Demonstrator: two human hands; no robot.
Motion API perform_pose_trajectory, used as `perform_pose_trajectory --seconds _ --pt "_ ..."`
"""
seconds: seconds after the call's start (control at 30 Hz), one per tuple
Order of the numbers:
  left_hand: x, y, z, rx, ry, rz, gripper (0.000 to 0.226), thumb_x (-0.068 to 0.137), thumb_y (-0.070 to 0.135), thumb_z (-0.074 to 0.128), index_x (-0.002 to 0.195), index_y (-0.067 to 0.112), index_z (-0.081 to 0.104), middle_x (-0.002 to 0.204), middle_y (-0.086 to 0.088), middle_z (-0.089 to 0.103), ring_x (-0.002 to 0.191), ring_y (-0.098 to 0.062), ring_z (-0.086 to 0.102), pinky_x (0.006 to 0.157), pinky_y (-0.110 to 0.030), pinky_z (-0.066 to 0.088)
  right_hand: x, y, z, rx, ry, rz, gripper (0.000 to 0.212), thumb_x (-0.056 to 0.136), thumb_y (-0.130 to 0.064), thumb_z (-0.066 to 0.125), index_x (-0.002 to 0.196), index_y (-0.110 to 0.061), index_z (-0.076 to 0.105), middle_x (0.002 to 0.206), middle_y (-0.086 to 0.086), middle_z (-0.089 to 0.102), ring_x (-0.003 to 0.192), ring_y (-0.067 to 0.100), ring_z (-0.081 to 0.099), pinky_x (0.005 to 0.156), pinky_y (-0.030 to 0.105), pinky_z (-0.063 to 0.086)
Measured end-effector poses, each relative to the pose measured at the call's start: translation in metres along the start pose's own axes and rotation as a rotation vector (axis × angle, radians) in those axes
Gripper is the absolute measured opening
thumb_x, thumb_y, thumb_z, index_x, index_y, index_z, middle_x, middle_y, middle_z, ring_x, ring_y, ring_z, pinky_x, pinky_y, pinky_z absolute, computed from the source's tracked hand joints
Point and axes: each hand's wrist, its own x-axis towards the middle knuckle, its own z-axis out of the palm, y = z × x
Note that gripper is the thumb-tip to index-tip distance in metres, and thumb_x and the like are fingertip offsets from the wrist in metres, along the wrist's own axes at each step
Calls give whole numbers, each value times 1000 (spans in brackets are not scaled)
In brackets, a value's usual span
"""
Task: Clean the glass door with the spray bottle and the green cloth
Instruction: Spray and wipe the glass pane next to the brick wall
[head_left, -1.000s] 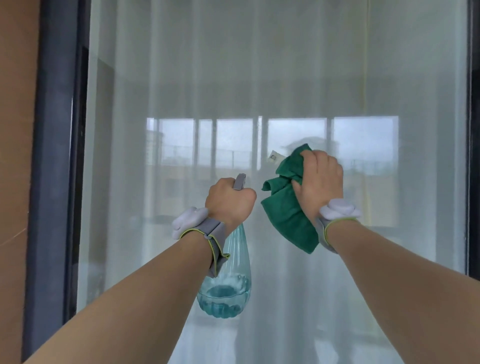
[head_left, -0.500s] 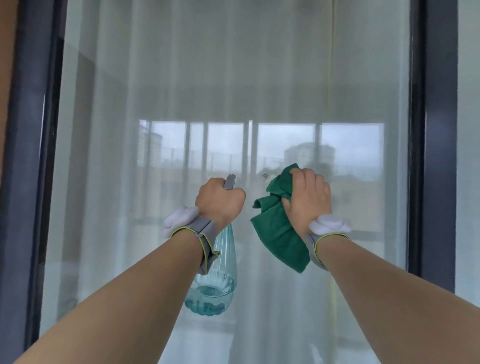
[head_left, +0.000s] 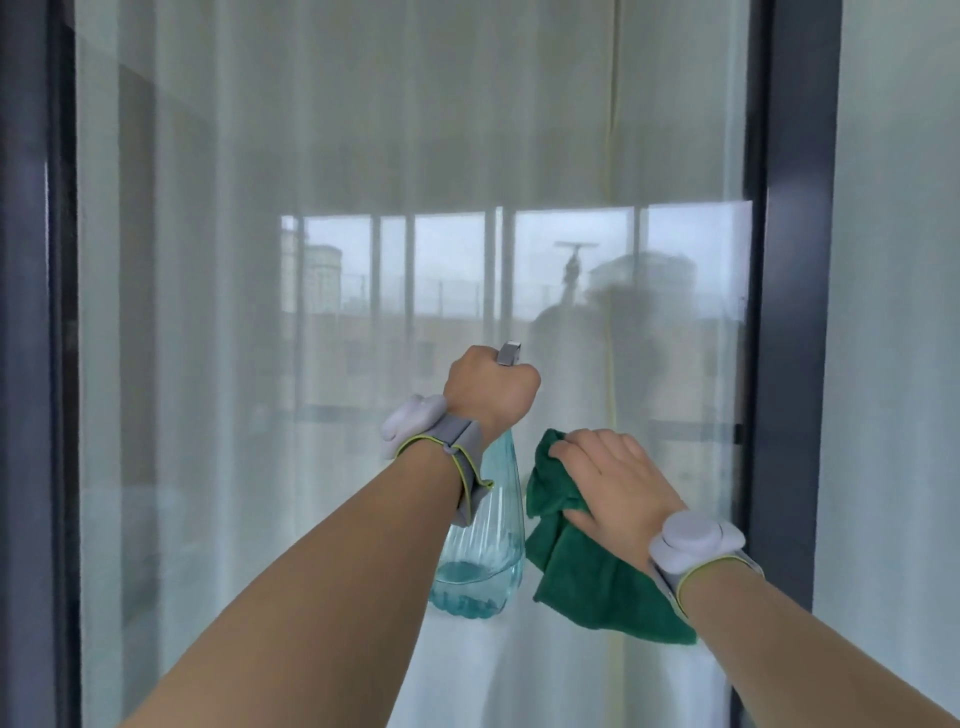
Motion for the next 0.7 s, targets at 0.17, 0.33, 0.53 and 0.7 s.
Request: perform_pose_trajectory --seconds 0.17,0.33,0.53,0.7 --pt "-7 2 13 36 -13 -65 9 77 16 50 79 8 53 78 -6 53 64 -26 45 62 -32 37 -6 5 -3 8 0 -23 59 65 -29 78 117 -14 53 106 2 55 90 24 53 79 31 32" --pt "-5 -15 2 43 116 -55 16 87 10 51 73 10 42 71 -3 44 60 -23 35 58 -29 29 5 -3 9 30 -20 -108 64 62 -31 79 117 -15 52 105 2 55 90 23 51 78 32 33" --pt "-5 -40 -28 29 292 -35 28 84 5 51 65 15 33 65 -1 34 60 -23 26 58 -29 25 49 -12 29 -23 -56 -219 68 56 -31 83 115 -13 54 105 3 58 88 24 53 77 32 34" --pt "-8 -50 -45 80 263 -8 25 71 16 47 60 18 25 60 1 27 58 -22 20 55 -28 20 83 11 18 -96 71 -105 63 61 -22 82 117 -8 56 104 9 58 86 30 54 76 38 42"
